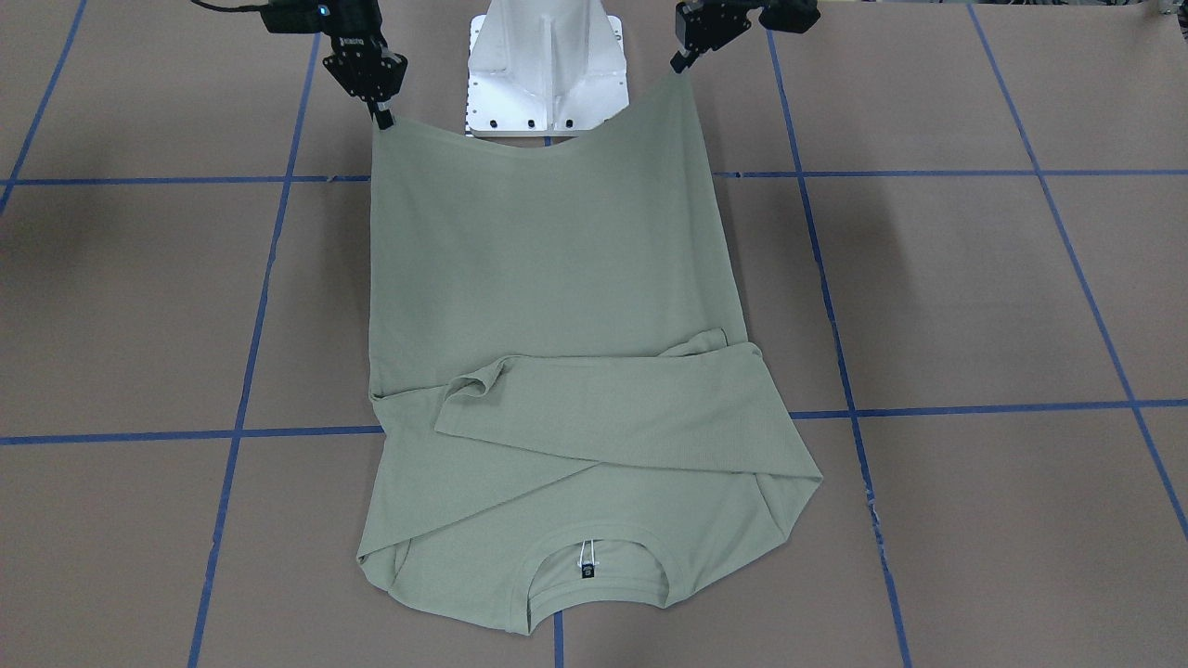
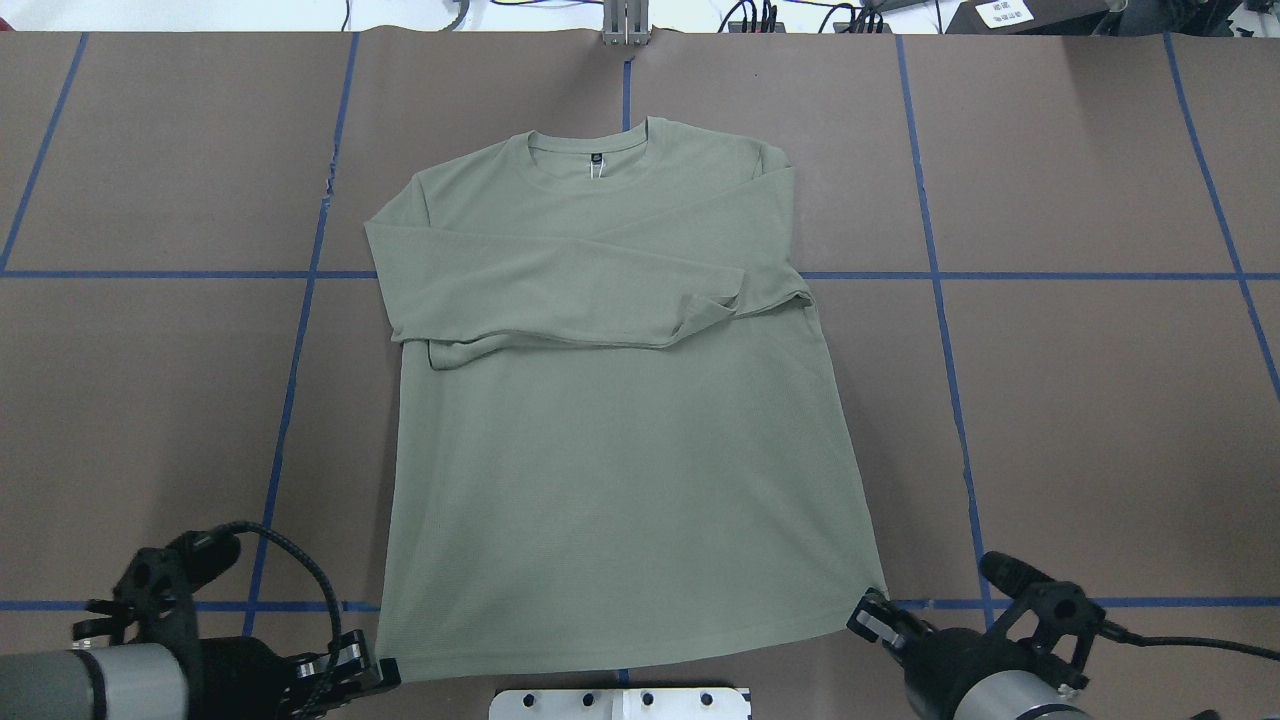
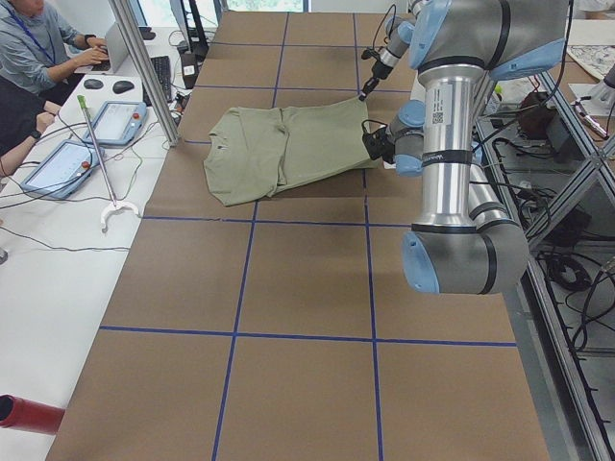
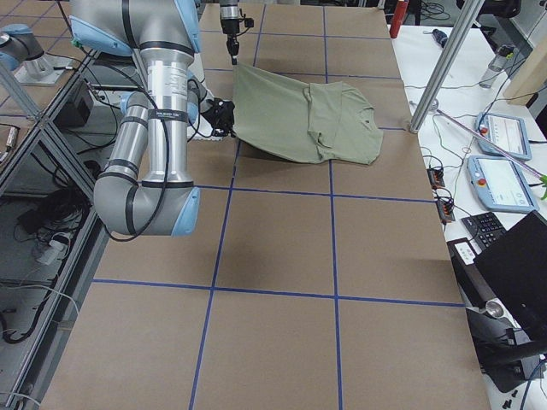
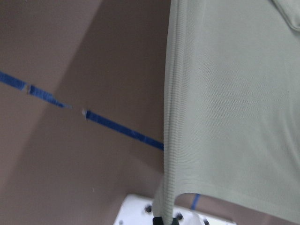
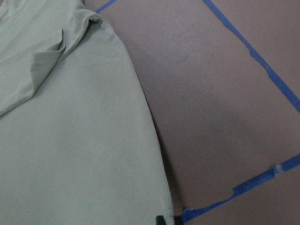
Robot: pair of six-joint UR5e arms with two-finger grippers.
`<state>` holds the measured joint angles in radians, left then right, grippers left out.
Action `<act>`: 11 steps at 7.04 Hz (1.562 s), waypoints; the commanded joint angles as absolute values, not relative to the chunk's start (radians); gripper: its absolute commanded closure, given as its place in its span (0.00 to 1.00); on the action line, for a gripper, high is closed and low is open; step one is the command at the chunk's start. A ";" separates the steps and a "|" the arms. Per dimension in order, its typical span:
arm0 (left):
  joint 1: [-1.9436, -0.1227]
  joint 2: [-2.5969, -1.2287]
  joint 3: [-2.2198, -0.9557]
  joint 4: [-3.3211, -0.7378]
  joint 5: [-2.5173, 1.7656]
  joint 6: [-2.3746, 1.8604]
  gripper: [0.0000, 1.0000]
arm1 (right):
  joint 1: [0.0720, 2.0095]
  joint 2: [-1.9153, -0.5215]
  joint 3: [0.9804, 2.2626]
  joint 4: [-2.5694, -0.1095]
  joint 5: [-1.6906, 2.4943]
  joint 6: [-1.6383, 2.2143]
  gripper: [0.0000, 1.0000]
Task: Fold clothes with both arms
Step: 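Lift the hem with both grippers and carry it toward the collar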
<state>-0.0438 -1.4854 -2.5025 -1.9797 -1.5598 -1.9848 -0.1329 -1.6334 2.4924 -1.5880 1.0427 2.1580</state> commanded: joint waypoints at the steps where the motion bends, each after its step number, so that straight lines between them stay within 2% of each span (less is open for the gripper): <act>1: -0.169 -1.517 -2.754 -1.740 -1.792 -1.951 1.00 | 0.029 -1.491 2.726 -1.892 1.285 2.036 1.00; 2: -0.249 -1.547 -2.735 -1.712 -1.807 -1.851 1.00 | 0.152 -1.373 2.709 -1.976 1.404 1.928 1.00; 3: -0.299 -1.615 -2.649 -1.701 -1.807 -1.753 1.00 | 0.223 -1.218 2.609 -1.999 1.417 1.839 1.00; 5: -0.477 -1.724 -2.425 -1.698 -1.805 -1.549 1.00 | 0.395 -1.105 2.415 -1.982 1.469 1.655 1.00; 6: -0.562 -1.724 -2.360 -1.700 -1.804 -1.457 1.00 | 0.470 -1.033 2.260 -1.939 1.479 1.610 1.00; 7: -0.610 -1.733 -2.335 -1.700 -1.804 -1.401 1.00 | 0.544 -1.016 2.103 -1.783 1.498 1.573 1.00; 9: -0.723 -1.930 -2.046 -1.703 -1.804 -1.274 1.00 | 0.644 -0.988 1.892 -1.617 1.545 1.484 1.00; 11: -0.796 -1.944 -1.958 -1.709 -1.806 -1.157 1.00 | 0.655 -0.850 1.675 -1.571 1.543 1.470 1.00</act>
<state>-0.7605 -1.9244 -2.0231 -1.7059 -1.8054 -1.2121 0.6442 -0.9217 1.8058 -1.6142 1.5417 1.4811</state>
